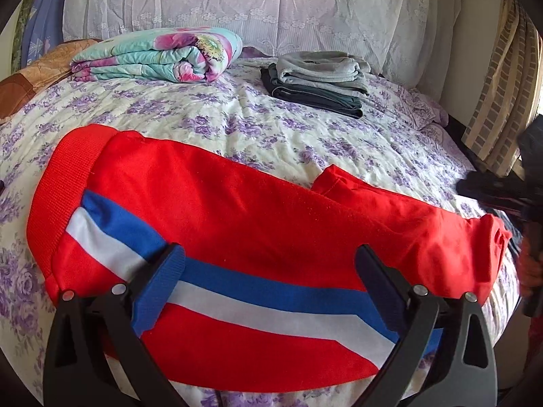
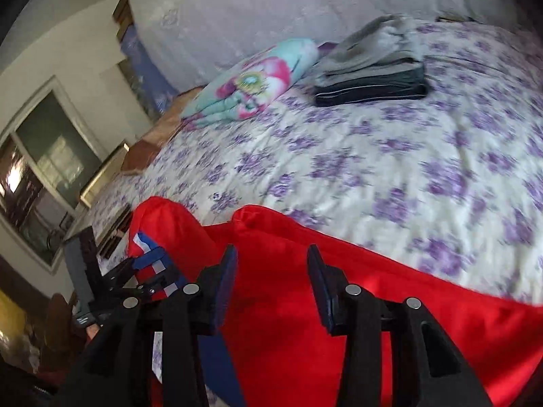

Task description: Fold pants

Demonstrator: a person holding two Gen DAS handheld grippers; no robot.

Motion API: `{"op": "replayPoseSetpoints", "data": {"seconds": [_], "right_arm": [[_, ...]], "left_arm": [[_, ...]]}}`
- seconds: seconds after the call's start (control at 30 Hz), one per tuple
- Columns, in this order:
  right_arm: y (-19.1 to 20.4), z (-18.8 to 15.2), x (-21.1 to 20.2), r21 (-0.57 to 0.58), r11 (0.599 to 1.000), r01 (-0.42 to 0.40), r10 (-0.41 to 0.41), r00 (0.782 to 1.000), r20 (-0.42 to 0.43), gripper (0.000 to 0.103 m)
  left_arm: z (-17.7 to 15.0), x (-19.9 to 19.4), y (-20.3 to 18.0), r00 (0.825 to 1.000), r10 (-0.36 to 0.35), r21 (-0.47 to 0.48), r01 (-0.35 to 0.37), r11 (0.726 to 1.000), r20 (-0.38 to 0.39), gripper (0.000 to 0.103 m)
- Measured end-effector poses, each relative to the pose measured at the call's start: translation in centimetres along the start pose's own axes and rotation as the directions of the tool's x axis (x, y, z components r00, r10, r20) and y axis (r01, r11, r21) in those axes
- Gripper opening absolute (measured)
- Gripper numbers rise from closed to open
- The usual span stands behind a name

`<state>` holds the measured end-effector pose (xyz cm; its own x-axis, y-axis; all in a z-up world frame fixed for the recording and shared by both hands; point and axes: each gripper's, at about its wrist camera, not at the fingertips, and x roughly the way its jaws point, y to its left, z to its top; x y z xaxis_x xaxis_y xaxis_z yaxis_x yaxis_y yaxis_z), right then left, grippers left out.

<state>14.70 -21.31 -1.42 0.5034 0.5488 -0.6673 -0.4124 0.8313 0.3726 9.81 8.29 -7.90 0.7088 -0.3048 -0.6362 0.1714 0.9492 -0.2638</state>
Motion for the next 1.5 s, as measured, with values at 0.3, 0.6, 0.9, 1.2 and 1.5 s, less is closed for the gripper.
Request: {"op": "replayPoseSetpoints", "data": {"seconds": [0.3,0.6,0.9,1.2,1.5], "right_arm": [[5.4,1.8,9.8,-0.260,0.963,0.065,-0.098,0.988,-0.118,0.043],[6.4,0.7,12.2,-0.381,0.922,0.067,-0.139,0.976,-0.165,0.020],[4.2,5.6,14.5,-0.327,0.927,0.182,-0.226,0.969,-0.103,0.008],[2.7,5.3,14.0,-0.268,0.951,0.155,-0.187,0.977,-0.100,0.015],[5.3,2.3,10.9,-0.295,0.947,0.124,-0.161,0.981,-0.104,0.040]], "left_arm": [[1.4,-4.1,6.0,0.997,-0.071,-0.141,0.074,0.987,0.023,0.097],[1.3,-5.5,8.0,0.982,-0.172,-0.228,0.186,0.956,0.082,0.097],[2.3,-4.9,6.9,0.969,0.235,-0.138,-0.223,0.965,0.078,0.098],[2.8,-3.1,11.8,0.970,0.235,-0.314,-0.243,0.918,-0.063,0.098],[6.2,-0.1,11.4,0.877,0.476,-0.100,-0.481,0.871,-0.072,0.099]]}}
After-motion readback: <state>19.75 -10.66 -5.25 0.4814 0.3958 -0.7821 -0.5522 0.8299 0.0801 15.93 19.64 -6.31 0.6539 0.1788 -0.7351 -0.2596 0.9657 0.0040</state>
